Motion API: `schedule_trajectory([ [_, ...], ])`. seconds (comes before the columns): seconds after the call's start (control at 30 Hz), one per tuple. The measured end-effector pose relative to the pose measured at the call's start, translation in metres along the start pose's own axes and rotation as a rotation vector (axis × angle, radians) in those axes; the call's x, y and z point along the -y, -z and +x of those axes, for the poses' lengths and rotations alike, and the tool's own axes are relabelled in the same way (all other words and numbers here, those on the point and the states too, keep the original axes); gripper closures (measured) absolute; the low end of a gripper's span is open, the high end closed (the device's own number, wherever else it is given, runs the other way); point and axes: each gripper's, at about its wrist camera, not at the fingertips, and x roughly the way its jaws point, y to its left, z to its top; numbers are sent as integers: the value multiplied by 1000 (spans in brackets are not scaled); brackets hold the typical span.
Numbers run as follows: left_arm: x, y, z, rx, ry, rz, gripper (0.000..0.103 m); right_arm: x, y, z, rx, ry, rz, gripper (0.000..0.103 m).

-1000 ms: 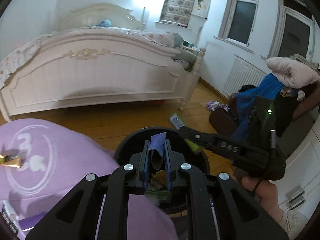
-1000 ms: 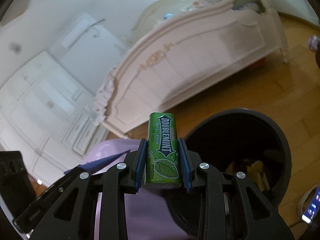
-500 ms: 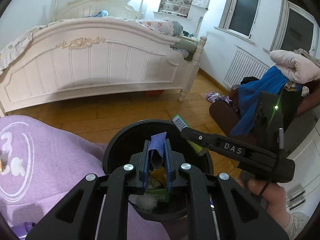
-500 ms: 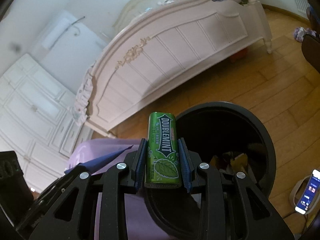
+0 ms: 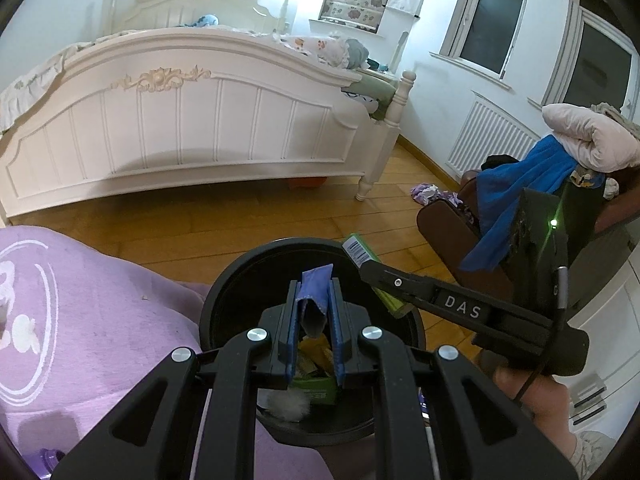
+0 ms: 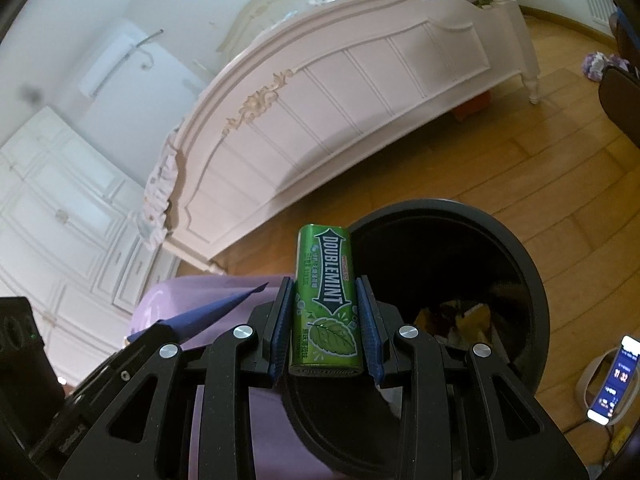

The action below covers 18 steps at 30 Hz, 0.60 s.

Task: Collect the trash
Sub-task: 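Carry both items over the black bin and open both tools to drop them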

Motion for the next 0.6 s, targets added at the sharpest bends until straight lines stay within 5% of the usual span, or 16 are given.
schedule_trajectory([
  [0.33, -6, -1, 4, -9, 15, -22, 85, 5, -2, 4, -4, 26, 22, 71],
  [0.37, -7, -1, 4, -11, 17, -22, 81, 7, -2, 4, -4, 26, 30, 70],
  [0.47, -6, -1, -1, -3, 18, -19, 59, 8, -2, 0, 19, 17, 42, 40],
  [0.6, -6, -2, -16, 34, 10, -17, 42, 5, -3, -1, 27, 24, 33, 36],
])
